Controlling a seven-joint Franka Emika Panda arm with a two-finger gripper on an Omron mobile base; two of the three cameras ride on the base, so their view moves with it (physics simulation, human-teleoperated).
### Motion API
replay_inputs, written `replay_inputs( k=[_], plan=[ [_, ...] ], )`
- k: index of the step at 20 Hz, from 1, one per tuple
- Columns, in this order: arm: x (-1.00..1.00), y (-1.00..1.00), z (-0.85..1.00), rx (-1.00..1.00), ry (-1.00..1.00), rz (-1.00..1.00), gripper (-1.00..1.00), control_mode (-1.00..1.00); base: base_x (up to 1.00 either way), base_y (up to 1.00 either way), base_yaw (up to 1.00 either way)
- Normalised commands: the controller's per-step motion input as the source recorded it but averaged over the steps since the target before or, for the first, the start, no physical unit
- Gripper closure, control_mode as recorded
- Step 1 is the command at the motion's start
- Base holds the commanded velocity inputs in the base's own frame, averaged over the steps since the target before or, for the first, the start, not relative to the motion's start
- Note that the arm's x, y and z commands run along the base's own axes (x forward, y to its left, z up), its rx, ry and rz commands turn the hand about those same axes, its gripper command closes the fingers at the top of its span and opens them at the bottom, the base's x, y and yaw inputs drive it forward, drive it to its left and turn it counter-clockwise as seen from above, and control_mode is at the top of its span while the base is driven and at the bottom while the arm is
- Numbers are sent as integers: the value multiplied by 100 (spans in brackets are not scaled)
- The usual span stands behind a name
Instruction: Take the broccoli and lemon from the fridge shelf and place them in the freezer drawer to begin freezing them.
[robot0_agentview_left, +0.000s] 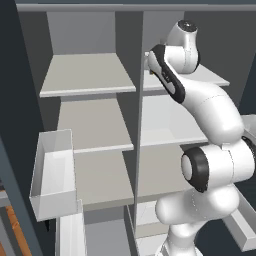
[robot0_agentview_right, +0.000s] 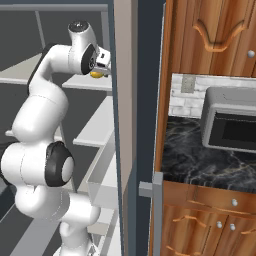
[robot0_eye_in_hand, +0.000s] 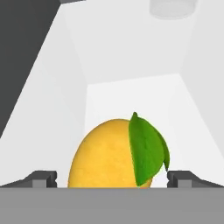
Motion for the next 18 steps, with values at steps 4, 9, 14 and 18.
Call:
replay_inputs(
  k=[4, 9, 14, 18],
  plan=[
    [31, 0, -12, 0, 0, 0, -100, -100, 0, 0, 0],
    [3, 1, -27, 0, 0, -1, 100, -100, 0, 0, 0],
    [0, 2, -18, 0, 0, 0, 100, -100, 0, 0, 0],
    [-37, 0, -8, 0, -5, 0, 100, -100, 0, 0, 0]
  ],
)
